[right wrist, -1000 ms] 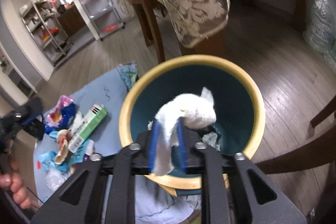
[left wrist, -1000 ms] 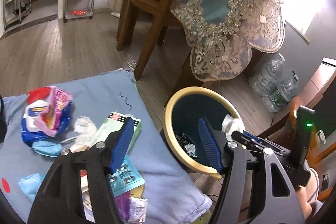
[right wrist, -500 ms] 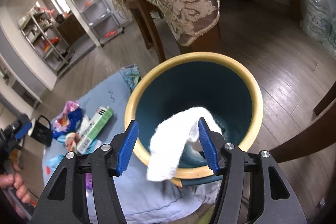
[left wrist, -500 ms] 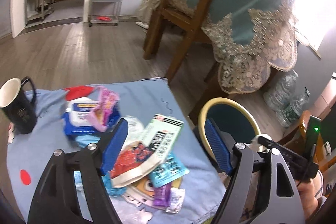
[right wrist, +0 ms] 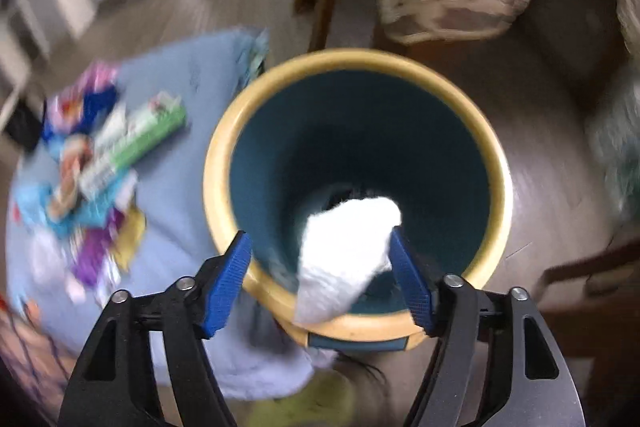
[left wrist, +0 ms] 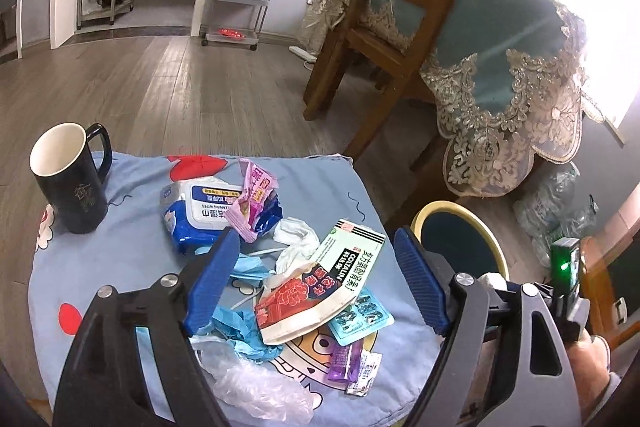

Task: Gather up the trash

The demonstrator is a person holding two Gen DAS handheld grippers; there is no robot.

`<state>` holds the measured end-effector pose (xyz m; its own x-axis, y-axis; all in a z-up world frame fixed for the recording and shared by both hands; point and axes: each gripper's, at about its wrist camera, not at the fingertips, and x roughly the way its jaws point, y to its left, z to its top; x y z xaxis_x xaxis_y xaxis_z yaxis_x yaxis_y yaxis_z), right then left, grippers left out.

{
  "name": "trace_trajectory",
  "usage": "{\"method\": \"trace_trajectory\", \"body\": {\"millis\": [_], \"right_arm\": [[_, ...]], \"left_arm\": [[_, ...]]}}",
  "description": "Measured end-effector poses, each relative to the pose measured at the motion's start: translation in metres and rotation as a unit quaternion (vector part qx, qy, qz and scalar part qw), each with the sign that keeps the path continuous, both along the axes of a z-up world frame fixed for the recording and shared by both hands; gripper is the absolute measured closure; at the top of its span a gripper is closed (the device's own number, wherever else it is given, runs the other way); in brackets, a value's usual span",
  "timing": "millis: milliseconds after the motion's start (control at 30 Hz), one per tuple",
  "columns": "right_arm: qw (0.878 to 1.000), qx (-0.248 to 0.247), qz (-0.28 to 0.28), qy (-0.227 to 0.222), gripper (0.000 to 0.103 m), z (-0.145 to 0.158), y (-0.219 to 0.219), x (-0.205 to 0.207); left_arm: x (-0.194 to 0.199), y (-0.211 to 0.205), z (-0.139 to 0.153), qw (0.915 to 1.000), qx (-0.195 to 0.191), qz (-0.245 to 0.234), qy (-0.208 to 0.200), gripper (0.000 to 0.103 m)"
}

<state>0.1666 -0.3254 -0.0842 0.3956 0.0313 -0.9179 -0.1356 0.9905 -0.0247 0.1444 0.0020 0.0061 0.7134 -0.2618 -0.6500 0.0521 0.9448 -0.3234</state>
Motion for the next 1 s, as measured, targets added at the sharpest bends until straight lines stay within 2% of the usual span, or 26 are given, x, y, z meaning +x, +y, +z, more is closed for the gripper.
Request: {"method": "trace_trajectory", "body": {"millis": [100,200,300,400,500,567,633,700,733,800,933,1000], "right_arm": [[0.999,-0.020,0.034,0.025,0.030,-0.002,0.008,0.001],[0.998,0.022,0.028,0.056,0.030,-0.004,0.002,0.002],[0.990,0.090,-0.010,0.109,0.029,-0.012,-0.007,-0.002],[0.986,0.116,-0.029,0.117,0.029,-0.014,-0.012,-0.017],[0.986,0.123,-0.038,0.102,0.028,-0.009,-0.015,-0.017],[0.992,0.098,-0.051,0.052,0.028,0.002,-0.018,-0.011],[0.995,0.073,-0.056,0.027,0.025,0.010,-0.019,-0.006],[0.999,0.023,-0.026,0.041,0.024,0.007,-0.010,0.002],[0.998,-0.031,0.014,0.057,0.024,0.003,0.001,0.006],[0.992,-0.098,0.055,0.052,0.024,0.006,0.011,0.011],[0.983,-0.149,0.100,0.047,0.024,0.016,0.015,0.016],[0.981,-0.156,0.106,0.036,0.024,0.023,0.013,0.015]], "left_arm": [[-0.002,0.001,0.002,1.0000,-0.004,0.000,-0.003,0.024],[-0.002,0.003,0.004,0.9999,-0.010,0.002,-0.007,0.024],[-0.003,0.004,0.007,0.9998,-0.015,0.004,-0.011,0.024],[-0.005,0.007,0.011,0.9996,-0.022,0.007,-0.017,0.024],[-0.006,0.008,0.014,0.9994,-0.027,0.007,-0.022,0.024],[-0.007,0.008,0.015,0.9993,-0.029,0.007,-0.023,0.024],[-0.008,0.009,0.015,0.9993,-0.029,0.005,-0.023,0.024],[-0.009,0.010,0.015,0.9993,-0.028,0.006,-0.024,0.024],[-0.009,0.011,0.016,0.9993,-0.029,0.007,-0.024,0.024],[-0.010,0.013,0.016,0.9991,-0.033,0.010,-0.025,0.024],[-0.011,0.016,0.018,0.9989,-0.035,0.012,-0.028,0.023],[-0.010,0.017,0.017,0.9989,-0.037,0.014,-0.027,0.023]]}}
